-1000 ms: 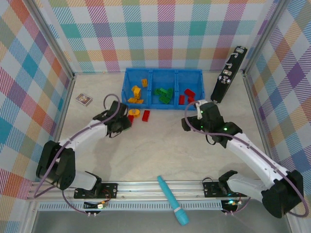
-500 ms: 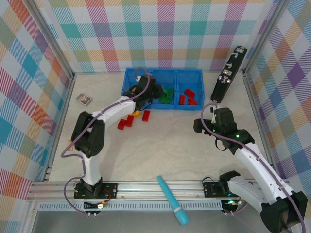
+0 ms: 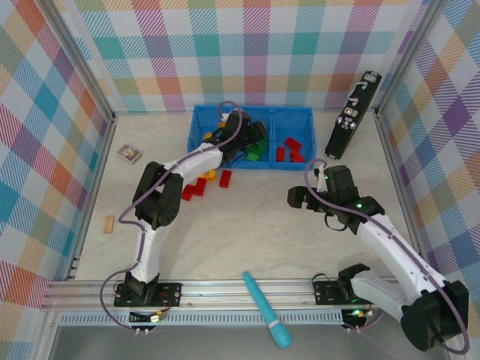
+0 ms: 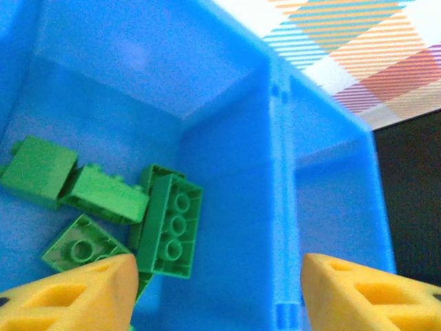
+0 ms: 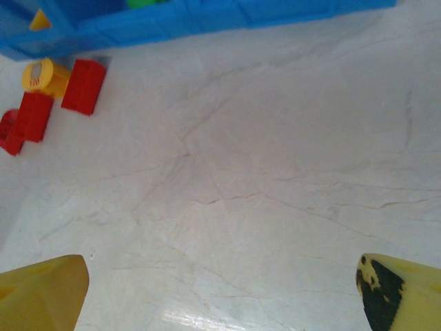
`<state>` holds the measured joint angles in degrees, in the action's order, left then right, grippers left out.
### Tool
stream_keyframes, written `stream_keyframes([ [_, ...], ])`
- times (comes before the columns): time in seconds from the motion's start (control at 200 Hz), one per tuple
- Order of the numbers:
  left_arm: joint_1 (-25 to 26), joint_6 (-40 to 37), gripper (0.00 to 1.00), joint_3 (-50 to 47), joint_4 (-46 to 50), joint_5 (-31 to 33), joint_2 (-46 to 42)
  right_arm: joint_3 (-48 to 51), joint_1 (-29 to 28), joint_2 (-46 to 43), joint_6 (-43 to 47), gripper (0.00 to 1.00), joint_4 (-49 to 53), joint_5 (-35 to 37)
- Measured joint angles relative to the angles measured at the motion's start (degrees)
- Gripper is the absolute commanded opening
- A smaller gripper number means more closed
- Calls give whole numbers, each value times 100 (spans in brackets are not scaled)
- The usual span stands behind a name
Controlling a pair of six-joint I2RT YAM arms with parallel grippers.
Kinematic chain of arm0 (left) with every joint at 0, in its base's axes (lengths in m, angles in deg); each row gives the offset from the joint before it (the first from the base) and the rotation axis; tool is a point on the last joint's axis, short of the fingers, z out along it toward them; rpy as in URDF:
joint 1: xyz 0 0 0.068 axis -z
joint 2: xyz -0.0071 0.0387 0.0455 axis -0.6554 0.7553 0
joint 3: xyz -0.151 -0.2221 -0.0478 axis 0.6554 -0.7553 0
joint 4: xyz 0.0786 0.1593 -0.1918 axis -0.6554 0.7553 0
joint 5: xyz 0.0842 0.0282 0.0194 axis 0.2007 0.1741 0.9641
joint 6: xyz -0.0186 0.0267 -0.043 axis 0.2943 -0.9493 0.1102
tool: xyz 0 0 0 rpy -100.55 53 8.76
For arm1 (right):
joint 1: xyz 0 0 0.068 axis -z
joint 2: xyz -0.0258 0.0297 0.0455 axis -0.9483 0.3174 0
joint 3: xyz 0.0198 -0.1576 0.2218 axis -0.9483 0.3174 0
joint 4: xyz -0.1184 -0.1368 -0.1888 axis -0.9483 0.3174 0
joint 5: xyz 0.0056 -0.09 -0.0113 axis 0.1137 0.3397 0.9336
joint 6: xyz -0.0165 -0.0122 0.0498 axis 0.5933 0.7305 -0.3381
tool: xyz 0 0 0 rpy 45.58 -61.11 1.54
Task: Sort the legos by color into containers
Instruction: Place the lego in the container, then pick up the lego from the center of the table.
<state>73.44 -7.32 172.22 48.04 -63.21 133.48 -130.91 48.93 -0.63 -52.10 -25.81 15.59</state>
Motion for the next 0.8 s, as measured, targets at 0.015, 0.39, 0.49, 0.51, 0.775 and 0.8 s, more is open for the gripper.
stream_keyframes([
  [0.015, 0, -9, 64, 0, -15, -13, -9, -13, -28, 48, -9, 98, -2, -4],
  [0.39, -483, -1473, 76, -721, 837, 461, -2870, -2127, -1067, 2638, -485, 95, -212, 22],
  [0.49, -787, -1987, 80, -1263, 999, 562, -4170, -2691, -1368, 3451, -651, 96, -238, 328],
  [0.51, -852, -2114, 81, -1377, 1084, 608, -4441, -2780, -1416, 3591, -673, 96, -238, 372],
  [0.775, -1051, -3126, 92, -2157, 2874, 1283, -6461, -4135, -1884, 5355, -883, 94, -293, 780],
  [0.8, -1051, -3200, 92, -2170, 3049, 1349, -6559, -4256, -1919, 5488, -896, 94, -289, 817],
])
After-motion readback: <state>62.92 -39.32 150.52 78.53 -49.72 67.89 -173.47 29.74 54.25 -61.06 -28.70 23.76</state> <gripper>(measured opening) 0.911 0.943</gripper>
